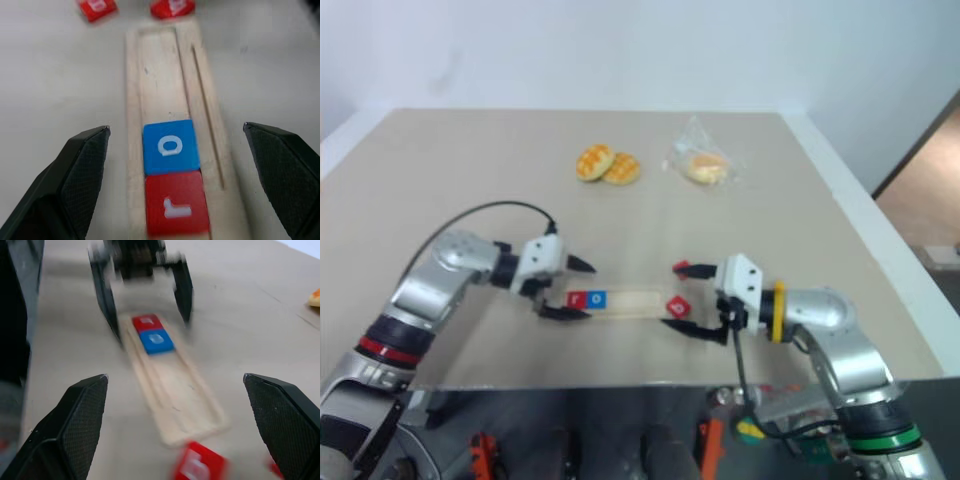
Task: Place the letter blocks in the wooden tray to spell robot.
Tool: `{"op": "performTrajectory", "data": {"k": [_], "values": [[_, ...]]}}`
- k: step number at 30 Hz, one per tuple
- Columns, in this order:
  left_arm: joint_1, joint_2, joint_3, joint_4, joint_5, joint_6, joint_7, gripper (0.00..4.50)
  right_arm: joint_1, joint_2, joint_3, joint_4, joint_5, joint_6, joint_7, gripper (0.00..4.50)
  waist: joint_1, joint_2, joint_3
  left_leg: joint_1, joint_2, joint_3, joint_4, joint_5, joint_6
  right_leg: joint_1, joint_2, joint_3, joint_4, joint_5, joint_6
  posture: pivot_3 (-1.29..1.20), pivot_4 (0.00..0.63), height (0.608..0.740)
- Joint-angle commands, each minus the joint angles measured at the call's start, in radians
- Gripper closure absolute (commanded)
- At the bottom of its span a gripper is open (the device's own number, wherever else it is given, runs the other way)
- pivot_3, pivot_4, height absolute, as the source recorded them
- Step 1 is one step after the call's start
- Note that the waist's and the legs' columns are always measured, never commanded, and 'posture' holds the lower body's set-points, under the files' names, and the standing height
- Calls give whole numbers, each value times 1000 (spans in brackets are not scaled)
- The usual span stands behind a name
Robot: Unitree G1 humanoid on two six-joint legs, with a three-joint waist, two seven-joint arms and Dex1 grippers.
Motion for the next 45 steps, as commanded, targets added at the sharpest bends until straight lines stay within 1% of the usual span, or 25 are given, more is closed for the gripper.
{"op": "performTrajectory", "data": {"k": [1,3,6,9,13,15,18,21,22,25,28,30,35,45], "values": [[118,54,180,-202,-255,102,-68,58,-130,-76,1,243,-44,-99,157,0,3,0,0,0,0,-1,0,0,0,0,0,-1,0,0,0,0,150,740],[172,41,197,-286,-289,144,-18,58,-140,-69,6,286,-52,-109,161,0,3,0,1,0,0,-2,-1,-1,1,1,0,-2,0,-2,3,0,150,740],[242,9,222,-395,-341,221,84,58,-138,-35,-2,313,-63,-120,130,0,3,0,1,-2,1,-3,-1,-5,1,0,-1,-2,0,-4,5,0,150,740],[287,-25,244,-455,-384,262,160,58,-128,-10,-10,330,-73,-120,98,0,3,0,1,-3,0,-5,0,-5,1,0,-1,-4,0,-4,5,0,150,740],[336,-71,277,-499,-402,256,256,58,-94,7,-19,277,-63,-72,55,0,3,0,1,-2,0,-6,1,-5,1,1,-1,-4,0,-3,4,0,150,740],[363,-80,285,-515,-393,239,285,58,-63,21,-26,222,-62,-38,3,0,3,0,1,-2,0,-6,2,-5,1,2,-1,-4,0,-3,4,0,150,740],[386,-71,279,-530,-376,223,302,58,-15,66,-49,128,-54,15,-107,0,3,0,1,-1,0,-6,2,-5,1,2,-1,-4,0,-3,4,0,150,740],[391,-78,286,-544,-366,221,340,58,49,137,-63,-10,-90,84,-276,0,3,0,0,-1,0,-6,2,-5,1,2,0,-4,1,-3,4,0,150,740],[391,-81,286,-546,-362,221,348,58,65,157,-64,-42,-107,102,-322,0,3,0,1,-1,0,-6,2,-5,1,2,0,-4,0,-3,4,0,150,740],[395,-93,285,-547,-369,218,363,58,106,195,-55,-96,-136,127,-398,0,4,1,1,-2,0,-6,1,-5,1,1,0,-4,1,-3,4,0,150,740],[399,-98,275,-552,-380,213,372,58,148,218,-55,-158,-159,184,-478,0,4,1,1,-2,0,-5,2,-5,0,1,-1,-3,0,-3,4,0,150,740],[397,-90,260,-553,-376,205,365,58,176,222,-60,-196,-161,214,-506,0,4,1,1,-2,0,-5,1,-5,0,1,-1,-3,0,-3,4,0,150,740],[384,-65,231,-546,-368,193,332,58,239,217,-58,-243,-158,247,-530,0,4,1,1,-2,0,-6,1,-5,0,1,-1,-3,0,-4,2,0,150,740],[368,-53,208,-538,-365,184,334,58,267,222,-53,-214,-165,237,-552,0,3,1,1,-2,0,-5,1,-5,0,1,-1,-3,0,-6,0,0,150,740]]}}
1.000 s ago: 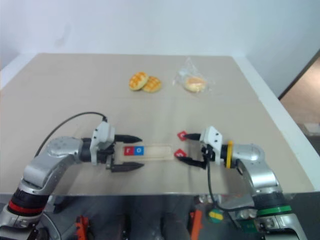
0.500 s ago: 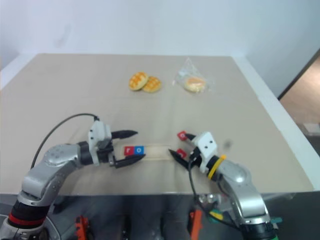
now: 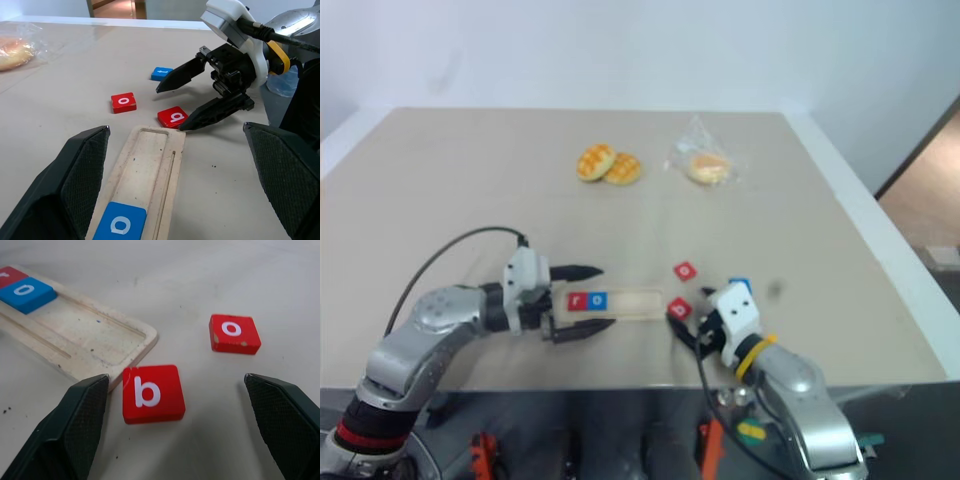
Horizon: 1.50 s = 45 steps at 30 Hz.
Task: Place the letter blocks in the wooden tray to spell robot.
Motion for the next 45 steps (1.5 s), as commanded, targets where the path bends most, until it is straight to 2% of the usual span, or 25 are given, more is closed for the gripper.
{"op": "performTrajectory", "data": {"k": [1,3,4,6,13,20,26,32,39,45], "values": [[-11,6,0,-26,-4,-9,7,58,2,2,-10,-17,0,-19,-5,0,0,0,0,0,0,0,0,0,0,0,0,0,0,0,0,0,150,740],[-11,7,-1,-29,-3,-9,12,58,7,1,-8,-10,-1,-23,-1,0,0,0,0,0,0,0,0,0,0,0,0,0,0,0,0,0,150,740],[-10,7,0,-31,-3,-6,16,13,11,2,-7,-7,4,-24,3,260,0,0,0,0,0,-1,0,0,0,0,0,-1,0,0,0,0,150,740],[-8,7,-1,-35,-4,-3,21,0,20,1,-5,-3,5,-28,7,842,0,0,0,0,0,-1,0,0,0,0,0,-1,0,0,0,0,150,740],[-4,10,-6,-41,-7,6,38,0,31,6,-3,4,5,-40,10,3287,0,0,0,0,0,0,0,0,0,0,0,0,0,0,0,0,150,740],[-2,12,-19,-37,-4,8,46,0,52,35,-17,-62,-7,-13,-53,3336,0,0,0,0,0,-1,0,0,0,0,0,-1,0,0,0,0,150,740],[-4,-3,-26,-12,44,-29,81,0,123,172,-5,-277,-73,241,-314,3336,0,0,0,0,4,-2,-1,0,0,-1,0,-1,0,-1,-2,0,150,740],[-14,-9,-36,5,61,-42,79,0,114,252,29,-354,-131,392,-443,3336,0,0,0,0,4,-2,-1,0,-1,-1,0,0,0,-1,-2,0,150,740],[-31,-14,-47,33,81,-67,71,0,119,368,2,-392,-176,462,-570,3336,0,0,0,-1,4,-2,-1,0,-1,-2,0,-1,0,-1,-3,0,150,740],[-36,-14,-47,44,83,-76,68,0,123,419,5,-401,-189,434,-597,3336,0,0,0,-2,4,-2,-1,0,-1,-3,0,-1,0,-2,-3,0,150,740]]}}
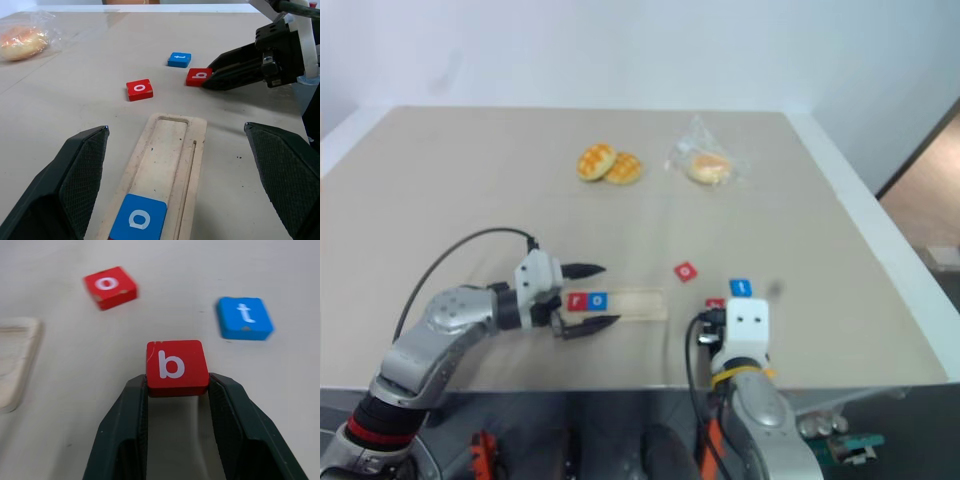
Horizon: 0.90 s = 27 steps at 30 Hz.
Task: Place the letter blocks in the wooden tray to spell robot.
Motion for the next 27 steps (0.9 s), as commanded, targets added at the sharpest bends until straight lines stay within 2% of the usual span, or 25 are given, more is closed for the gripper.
{"op": "performTrajectory", "data": {"k": [1,6,8,13,14,16,18,21,22,25,27], "values": [[-19,-4,6,-1,6,-30,-1,0,6,18,-17,-43,-7,-17,-15,3336,0,0,0,0,0,0,0,0,0,0,0,0,0,0,0,0,150,740],[-23,-4,5,4,11,-34,2,0,34,83,-29,-68,3,-21,-40,3336,0,0,0,-1,0,-1,0,0,0,-1,0,-2,0,0,-1,0,150,740],[-19,-8,6,4,7,-27,7,0,28,90,-40,-79,13,-28,-30,2208,0,0,0,-3,1,0,0,0,0,-2,0,-2,0,0,-1,0,150,740],[-20,-10,3,7,12,-31,7,0,-21,59,-91,-138,46,-36,18,581,0,0,0,-6,0,0,0,0,0,-6,0,-1,0,1,0,0,150,740],[-21,-11,1,10,14,-33,7,0,-35,48,-109,-148,62,-27,36,68,0,0,0,-6,0,0,0,0,0,-6,0,-1,0,2,3,0,150,740],[-23,-17,-4,14,17,-35,8,0,-73,6,-148,-168,115,-1,100,68,0,0,0,-6,0,0,0,0,0,-6,1,-1,0,3,4,0,150,740],[-23,-26,-8,16,21,-35,10,0,-124,-60,-229,-165,244,33,226,68,-1,0,0,-6,0,1,0,0,0,-6,1,-1,0,3,4,0,150,740],[-23,-38,-12,24,29,-44,12,0,-180,-392,-348,39,356,-76,598,68,-1,0,0,-6,-1,1,1,0,0,-4,1,-1,0,4,5,0,150,740],[-23,-40,-13,27,31,-46,12,0,-184,-466,-362,96,373,-117,677,68,-1,0,0,-6,-4,2,1,0,0,-4,0,0,0,4,6,0,150,740],[-22,-51,-18,32,36,-53,15,0,-207,-700,-316,376,359,-358,1018,68,0,0,0,-2,-5,-1,1,0,1,2,0,-3,-6,2,3,0,150,740],[-21,-55,-19,37,39,-58,15,0,-262,-796,-264,549,344,-479,1194,68,0,1,1,-2,-5,-1,0,-1,2,3,0,-2,-7,2,4,0,150,740]]}}
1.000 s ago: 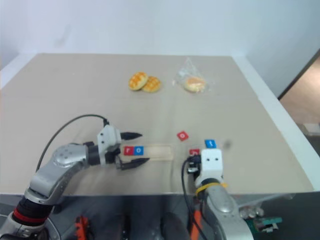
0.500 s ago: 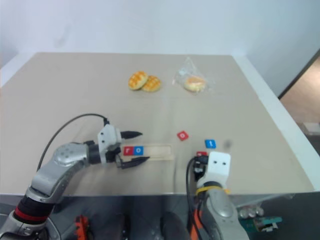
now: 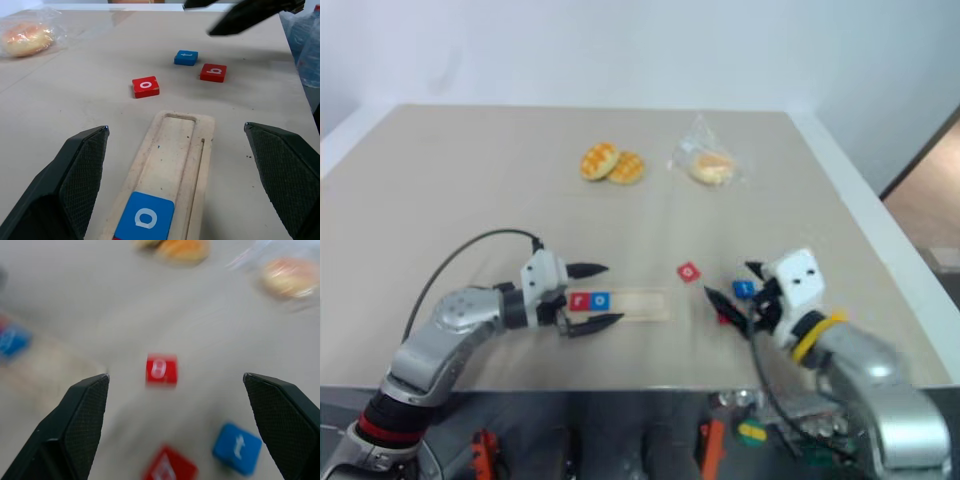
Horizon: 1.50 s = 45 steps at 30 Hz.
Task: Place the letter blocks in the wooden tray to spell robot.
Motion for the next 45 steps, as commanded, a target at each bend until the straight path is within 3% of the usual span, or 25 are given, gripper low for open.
{"op": "performTrajectory", "data": {"k": [1,4,6,9,12,15,28,30,42,43,45], "values": [[-10,-11,-6,-10,5,-26,6,0,-109,-121,77,248,-35,-152,236,68,-5,1,1,0,0,0,0,0,0,0,0,0,0,1,1,0,150,740],[-4,-16,-6,-9,12,-34,10,0,-206,-148,148,474,-67,-383,415,68,-8,1,1,1,1,2,0,0,1,0,0,2,-1,3,4,0,150,740],[-1,-15,-6,-11,17,-38,16,0,-272,-141,170,534,-45,-267,400,68,-4,2,2,2,1,1,0,0,1,1,1,1,-1,3,4,0,150,740],[5,-16,1,-17,20,-40,28,0,-326,-132,213,583,-77,-329,426,68,-1,4,3,1,1,0,0,0,0,1,1,1,-1,3,4,0,150,740],[21,-21,3,-35,10,-72,19,0,-319,-141,267,543,-89,-302,453,68,0,4,3,0,0,0,0,0,0,1,0,1,-1,3,5,0,150,740],[15,1,-9,-44,11,-102,-24,0,-286,-157,313,508,-145,-393,471,68,1,4,3,-1,0,0,0,0,0,1,-1,1,-1,3,5,0,150,740],[-28,47,-24,-13,-65,-104,-205,0,-295,-132,333,578,-210,-458,418,68,1,5,3,0,-1,0,3,0,0,1,-1,1,-1,5,6,0,150,740],[-35,46,-28,-7,-65,-106,-215,0,-294,-122,333,591,-217,-464,401,308,1,5,3,0,-1,0,3,0,0,1,-1,1,-1,5,6,0,150,740],[-34,45,-30,12,-60,-109,-231,0,-156,-111,269,353,-83,-209,325,308,0,5,3,3,1,0,3,0,0,4,1,1,0,5,5,0,150,740],[-33,44,-29,11,-60,-107,-231,0,-141,-103,257,316,-68,-170,295,601,0,5,3,3,1,0,2,0,0,4,1,1,0,5,5,0,150,740],[-30,43,-29,8,-61,-99,-227,0,-101,-88,244,244,-56,-117,240,601,0,5,3,3,1,0,2,0,0,4,1,1,0,5,5,0,150,740]]}}
